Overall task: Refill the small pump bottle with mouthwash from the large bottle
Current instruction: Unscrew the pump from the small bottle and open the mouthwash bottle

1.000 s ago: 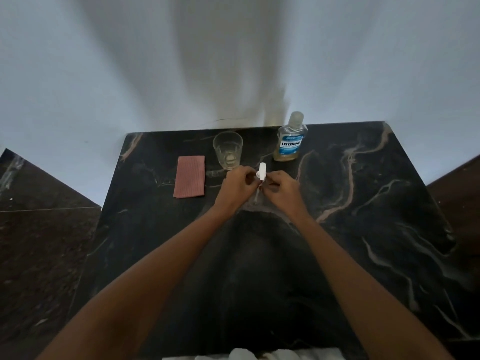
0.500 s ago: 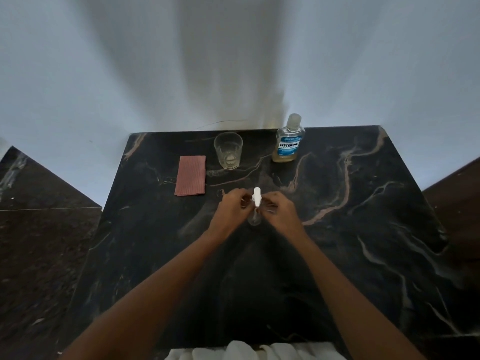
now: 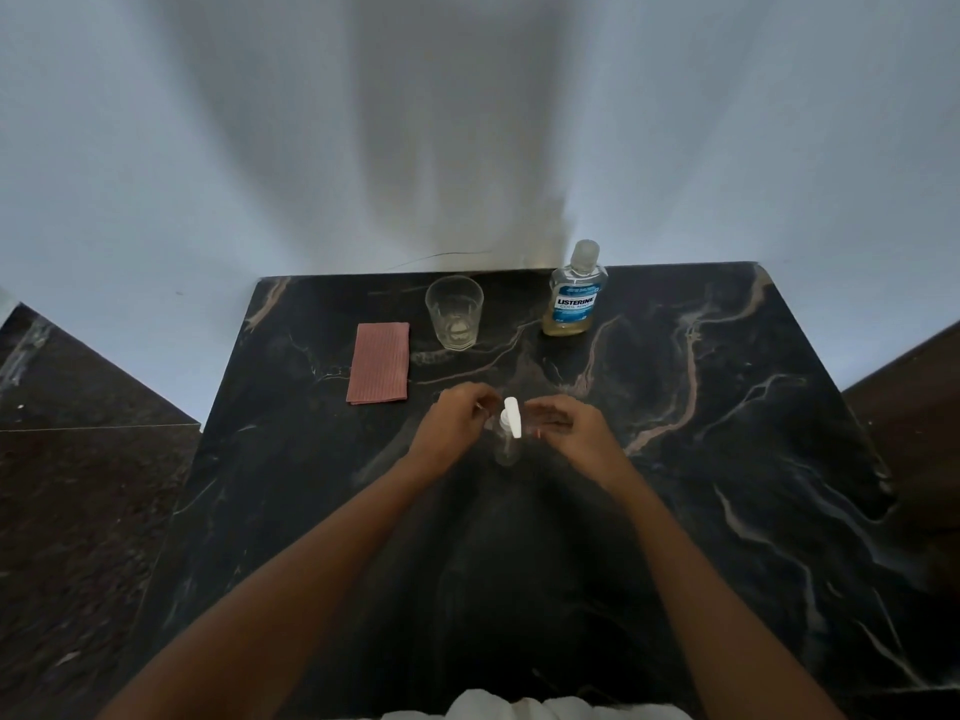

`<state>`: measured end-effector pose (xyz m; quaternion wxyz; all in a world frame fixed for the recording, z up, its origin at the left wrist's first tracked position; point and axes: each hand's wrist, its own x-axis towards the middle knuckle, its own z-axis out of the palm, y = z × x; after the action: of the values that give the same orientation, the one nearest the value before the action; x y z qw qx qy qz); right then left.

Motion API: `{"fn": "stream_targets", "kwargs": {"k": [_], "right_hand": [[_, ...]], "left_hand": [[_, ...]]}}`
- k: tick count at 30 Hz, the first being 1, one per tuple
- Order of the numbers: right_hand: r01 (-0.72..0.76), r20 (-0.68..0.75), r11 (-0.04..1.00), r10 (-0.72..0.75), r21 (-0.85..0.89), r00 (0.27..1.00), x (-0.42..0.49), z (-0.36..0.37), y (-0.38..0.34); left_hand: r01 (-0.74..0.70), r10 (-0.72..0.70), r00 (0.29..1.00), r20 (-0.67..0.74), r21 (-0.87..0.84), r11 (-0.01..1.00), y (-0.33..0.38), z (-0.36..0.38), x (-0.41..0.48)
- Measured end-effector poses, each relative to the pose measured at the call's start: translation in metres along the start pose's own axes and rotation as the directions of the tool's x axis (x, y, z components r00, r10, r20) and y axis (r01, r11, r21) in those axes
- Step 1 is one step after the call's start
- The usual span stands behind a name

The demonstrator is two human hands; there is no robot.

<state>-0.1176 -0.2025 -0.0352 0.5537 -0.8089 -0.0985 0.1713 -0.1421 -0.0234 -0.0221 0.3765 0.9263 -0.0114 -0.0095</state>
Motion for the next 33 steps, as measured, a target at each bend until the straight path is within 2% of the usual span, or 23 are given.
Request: {"fn": "stream_targets", "kwargs": {"k": [5,11,15,19,22,26,28,33], "right_hand": [[0.008,-0.172,0.989,-0.034,-0.149,0.984,0.025,-0.02,-0.003],[-0.021,-0.401,0.985,-0.049,-0.169,0.915,0.076,-0.052,-0.016],[-0.03,-0.466,0.979,-0.069,-0.202,0.882,0.109,-0.072,-0.019],[-0.031,-0.48,0.985,-0.056,-0.17,0.875,0.135,-0.085,-0.019],[-0.058,-0.441,0.985,-0.019,-0.161,0.897,0.148,-0.091,-0.017],[-0.043,-0.317,0.979,-0.023,-0.201,0.948,0.161,-0.096,-0.018],[-0.018,-0.28,0.973,-0.049,-0.231,0.959,0.163,-0.095,-0.019],[0.027,-0.298,0.959,-0.114,-0.282,0.948,0.157,-0.094,-0.02]], "left_hand": [[0.011,-0.011,1.0,-0.016,-0.025,1.0,0.012,-0.001,0.035],[0.014,-0.015,0.998,-0.061,-0.017,1.0,0.032,-0.001,0.095],[0.055,-0.061,0.995,-0.079,-0.069,0.996,0.045,-0.004,0.138],[0.102,-0.115,0.99,-0.087,-0.14,0.985,0.054,-0.001,0.172],[0.129,-0.131,0.991,-0.005,-0.169,0.977,0.059,0.004,0.19],[0.062,-0.056,0.995,0.077,-0.073,0.995,0.06,0.008,0.201],[0.064,-0.058,0.996,0.074,-0.079,0.995,0.06,0.01,0.201],[0.056,-0.053,0.998,0.033,-0.069,0.996,0.06,0.014,0.195]]}}
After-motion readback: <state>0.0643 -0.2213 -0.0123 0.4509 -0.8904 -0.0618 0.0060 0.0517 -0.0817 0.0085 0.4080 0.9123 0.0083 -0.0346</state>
